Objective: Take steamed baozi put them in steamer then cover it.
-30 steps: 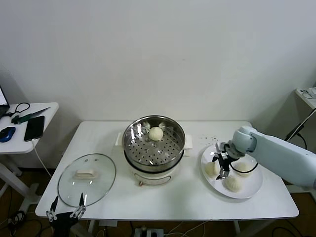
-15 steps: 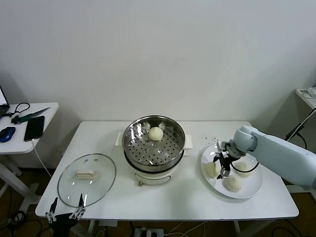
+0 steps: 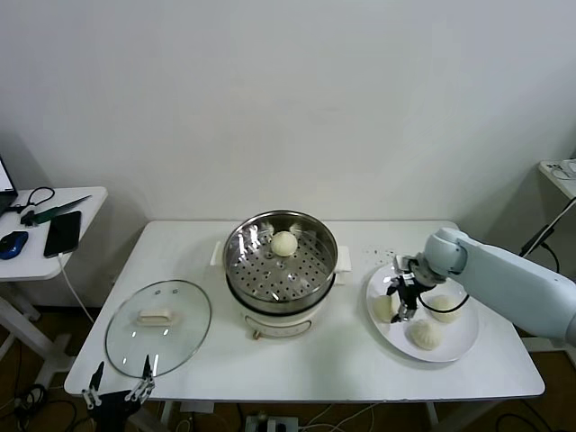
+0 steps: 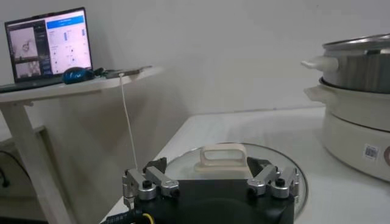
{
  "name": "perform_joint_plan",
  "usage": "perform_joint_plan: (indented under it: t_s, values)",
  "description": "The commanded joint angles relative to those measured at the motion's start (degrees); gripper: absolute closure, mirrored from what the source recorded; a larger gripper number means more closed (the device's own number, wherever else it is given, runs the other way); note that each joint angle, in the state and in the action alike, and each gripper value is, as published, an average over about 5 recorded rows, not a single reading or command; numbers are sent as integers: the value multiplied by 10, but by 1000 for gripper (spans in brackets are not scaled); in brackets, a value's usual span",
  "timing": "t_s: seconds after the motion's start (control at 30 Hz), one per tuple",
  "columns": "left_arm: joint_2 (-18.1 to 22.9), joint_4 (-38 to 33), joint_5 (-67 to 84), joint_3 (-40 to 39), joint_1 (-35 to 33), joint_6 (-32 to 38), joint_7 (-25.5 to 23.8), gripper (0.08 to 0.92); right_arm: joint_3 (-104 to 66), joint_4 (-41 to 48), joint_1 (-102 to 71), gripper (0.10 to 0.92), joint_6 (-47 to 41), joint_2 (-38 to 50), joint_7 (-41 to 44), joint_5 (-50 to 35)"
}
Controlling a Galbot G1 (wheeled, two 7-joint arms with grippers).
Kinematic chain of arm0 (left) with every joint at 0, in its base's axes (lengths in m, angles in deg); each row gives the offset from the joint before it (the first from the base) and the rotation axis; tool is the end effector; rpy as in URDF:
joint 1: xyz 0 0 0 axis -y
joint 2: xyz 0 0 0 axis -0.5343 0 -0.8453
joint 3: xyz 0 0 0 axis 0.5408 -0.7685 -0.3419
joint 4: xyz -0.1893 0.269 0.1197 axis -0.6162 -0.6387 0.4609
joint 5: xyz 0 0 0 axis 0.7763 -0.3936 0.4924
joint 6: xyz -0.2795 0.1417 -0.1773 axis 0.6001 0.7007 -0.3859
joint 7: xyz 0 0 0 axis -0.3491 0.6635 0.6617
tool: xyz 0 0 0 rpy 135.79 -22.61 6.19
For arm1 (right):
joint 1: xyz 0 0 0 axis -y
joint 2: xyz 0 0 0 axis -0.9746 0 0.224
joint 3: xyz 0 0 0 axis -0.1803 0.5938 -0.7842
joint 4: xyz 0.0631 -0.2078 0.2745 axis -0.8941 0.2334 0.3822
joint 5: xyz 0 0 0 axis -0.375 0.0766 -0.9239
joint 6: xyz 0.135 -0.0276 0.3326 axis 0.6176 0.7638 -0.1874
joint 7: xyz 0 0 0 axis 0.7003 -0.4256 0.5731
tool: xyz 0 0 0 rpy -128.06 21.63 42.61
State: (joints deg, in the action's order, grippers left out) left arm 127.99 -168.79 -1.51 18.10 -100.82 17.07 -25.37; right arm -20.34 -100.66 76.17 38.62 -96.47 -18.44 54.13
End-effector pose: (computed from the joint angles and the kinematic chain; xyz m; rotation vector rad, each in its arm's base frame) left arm 0.0916 0.0907 -0.3733 0.3693 -2.8590 -0.1586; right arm 0.5225 -0.1311 -0.2411 1.2870 -1.4383 1.1386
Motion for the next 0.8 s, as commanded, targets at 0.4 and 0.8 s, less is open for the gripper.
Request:
perform_joint_plan:
  t_s: [0.4, 0.8]
  values:
    - [0, -9, 2, -3, -4, 2, 0, 177, 185, -41, 315, 339, 3, 39, 12, -172]
    - [-1, -13, 1, -15, -2, 0, -1, 177, 265, -48, 466, 347, -21, -105, -3, -311]
